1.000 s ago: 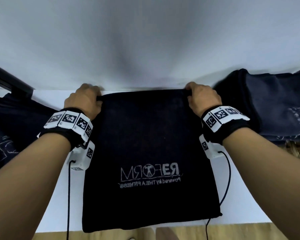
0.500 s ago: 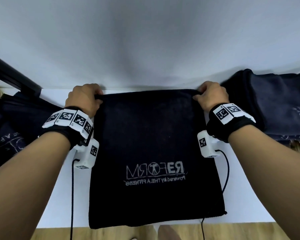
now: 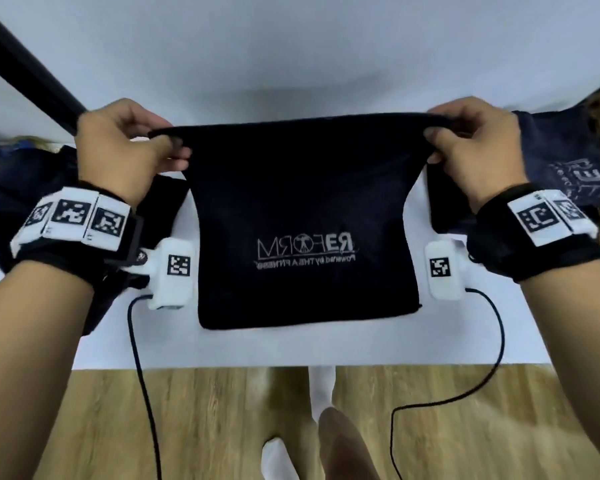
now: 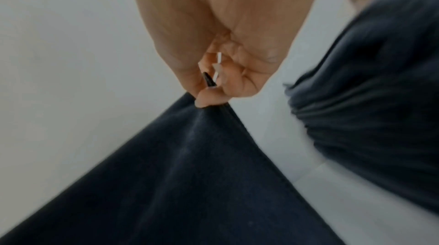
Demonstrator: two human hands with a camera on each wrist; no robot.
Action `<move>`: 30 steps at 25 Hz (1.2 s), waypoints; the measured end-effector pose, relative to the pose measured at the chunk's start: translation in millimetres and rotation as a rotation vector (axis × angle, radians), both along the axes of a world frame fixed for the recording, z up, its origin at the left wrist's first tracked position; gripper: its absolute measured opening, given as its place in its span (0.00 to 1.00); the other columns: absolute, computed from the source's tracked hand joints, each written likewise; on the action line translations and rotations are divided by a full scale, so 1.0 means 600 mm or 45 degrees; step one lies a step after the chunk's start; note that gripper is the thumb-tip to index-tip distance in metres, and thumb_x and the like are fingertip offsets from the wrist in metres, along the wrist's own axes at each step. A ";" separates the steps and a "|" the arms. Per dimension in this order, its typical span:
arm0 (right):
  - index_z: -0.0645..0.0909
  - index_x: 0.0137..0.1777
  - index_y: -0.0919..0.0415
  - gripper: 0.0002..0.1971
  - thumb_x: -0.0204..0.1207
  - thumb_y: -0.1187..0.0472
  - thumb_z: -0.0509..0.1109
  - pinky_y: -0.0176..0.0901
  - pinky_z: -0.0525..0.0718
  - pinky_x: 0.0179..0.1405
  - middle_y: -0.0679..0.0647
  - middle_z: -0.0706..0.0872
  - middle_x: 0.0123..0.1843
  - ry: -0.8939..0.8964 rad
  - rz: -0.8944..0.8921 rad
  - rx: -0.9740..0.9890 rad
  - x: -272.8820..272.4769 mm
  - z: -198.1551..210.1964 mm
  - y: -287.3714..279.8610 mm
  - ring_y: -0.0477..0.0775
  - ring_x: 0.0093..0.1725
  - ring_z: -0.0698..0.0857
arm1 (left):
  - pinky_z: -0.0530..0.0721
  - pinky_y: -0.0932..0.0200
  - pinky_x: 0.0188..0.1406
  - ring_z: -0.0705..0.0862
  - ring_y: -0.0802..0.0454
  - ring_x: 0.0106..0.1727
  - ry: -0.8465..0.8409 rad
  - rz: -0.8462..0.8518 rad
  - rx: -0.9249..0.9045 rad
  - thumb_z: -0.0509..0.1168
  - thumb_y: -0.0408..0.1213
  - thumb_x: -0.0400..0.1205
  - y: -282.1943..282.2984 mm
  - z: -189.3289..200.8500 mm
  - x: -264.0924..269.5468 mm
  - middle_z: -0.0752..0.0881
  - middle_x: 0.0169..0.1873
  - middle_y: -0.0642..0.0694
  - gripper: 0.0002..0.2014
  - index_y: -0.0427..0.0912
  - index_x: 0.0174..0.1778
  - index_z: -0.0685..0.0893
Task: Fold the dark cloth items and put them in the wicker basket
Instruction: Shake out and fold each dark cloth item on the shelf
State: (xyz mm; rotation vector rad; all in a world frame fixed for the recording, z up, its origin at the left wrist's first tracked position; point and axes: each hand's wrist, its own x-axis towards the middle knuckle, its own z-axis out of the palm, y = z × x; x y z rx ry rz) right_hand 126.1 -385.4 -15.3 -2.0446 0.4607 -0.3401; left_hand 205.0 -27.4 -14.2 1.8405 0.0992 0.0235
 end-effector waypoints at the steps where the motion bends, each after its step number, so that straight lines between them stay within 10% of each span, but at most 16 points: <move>1: 0.82 0.41 0.46 0.13 0.73 0.69 0.71 0.29 0.77 0.26 0.48 0.84 0.35 0.001 0.022 -0.019 -0.028 0.007 0.000 0.40 0.24 0.83 | 0.90 0.53 0.40 0.91 0.46 0.36 -0.008 -0.014 -0.036 0.71 0.21 0.72 0.011 0.004 -0.027 0.85 0.40 0.33 0.12 0.44 0.34 0.80; 6: 0.83 0.35 0.52 0.13 0.69 0.73 0.73 0.33 0.80 0.22 0.59 0.84 0.34 0.177 0.081 -0.098 -0.163 -0.035 0.010 0.48 0.28 0.80 | 0.83 0.70 0.42 0.84 0.61 0.35 0.045 -0.175 0.241 0.76 0.20 0.68 0.049 -0.058 -0.167 0.89 0.35 0.57 0.17 0.49 0.33 0.84; 9: 0.83 0.36 0.50 0.16 0.68 0.76 0.73 0.35 0.85 0.30 0.45 0.84 0.41 0.263 0.153 -0.183 -0.225 -0.100 0.017 0.40 0.35 0.83 | 0.84 0.69 0.50 0.87 0.64 0.41 0.058 -0.321 0.355 0.74 0.18 0.68 0.062 -0.127 -0.233 0.89 0.37 0.66 0.20 0.52 0.30 0.82; 12: 0.84 0.39 0.50 0.16 0.67 0.75 0.74 0.27 0.80 0.45 0.45 0.84 0.44 0.335 0.275 -0.376 -0.260 -0.153 0.014 0.42 0.40 0.83 | 0.83 0.62 0.50 0.87 0.51 0.43 0.036 -0.468 0.607 0.71 0.16 0.69 0.065 -0.175 -0.265 0.88 0.44 0.54 0.18 0.46 0.34 0.81; 14: 0.85 0.44 0.53 0.13 0.67 0.73 0.75 0.41 0.83 0.52 0.47 0.84 0.47 0.362 0.399 -0.526 -0.273 -0.177 0.013 0.49 0.43 0.84 | 0.83 0.54 0.49 0.84 0.45 0.42 -0.051 -0.558 0.772 0.71 0.17 0.70 0.063 -0.187 -0.269 0.87 0.47 0.45 0.13 0.40 0.38 0.82; 17: 0.87 0.48 0.56 0.11 0.70 0.71 0.75 0.55 0.85 0.49 0.47 0.84 0.51 0.388 0.482 -0.652 -0.286 -0.192 0.009 0.53 0.46 0.84 | 0.83 0.49 0.43 0.79 0.47 0.38 -0.120 -0.654 0.910 0.71 0.18 0.69 0.067 -0.192 -0.269 0.84 0.47 0.45 0.11 0.37 0.40 0.82; 23: 0.87 0.48 0.58 0.10 0.70 0.72 0.73 0.43 0.80 0.43 0.41 0.79 0.44 0.223 0.404 -0.651 -0.301 -0.169 0.010 0.45 0.40 0.79 | 0.82 0.51 0.40 0.83 0.40 0.35 -0.177 -0.570 0.919 0.71 0.17 0.68 0.091 -0.189 -0.296 0.82 0.45 0.45 0.11 0.36 0.39 0.81; 30: 0.87 0.49 0.56 0.10 0.71 0.70 0.74 0.51 0.85 0.47 0.41 0.79 0.46 0.392 0.570 -0.592 -0.321 -0.182 0.012 0.47 0.41 0.81 | 0.82 0.47 0.37 0.77 0.47 0.44 -0.176 -0.703 1.025 0.71 0.19 0.67 0.094 -0.188 -0.300 0.80 0.45 0.47 0.12 0.38 0.39 0.80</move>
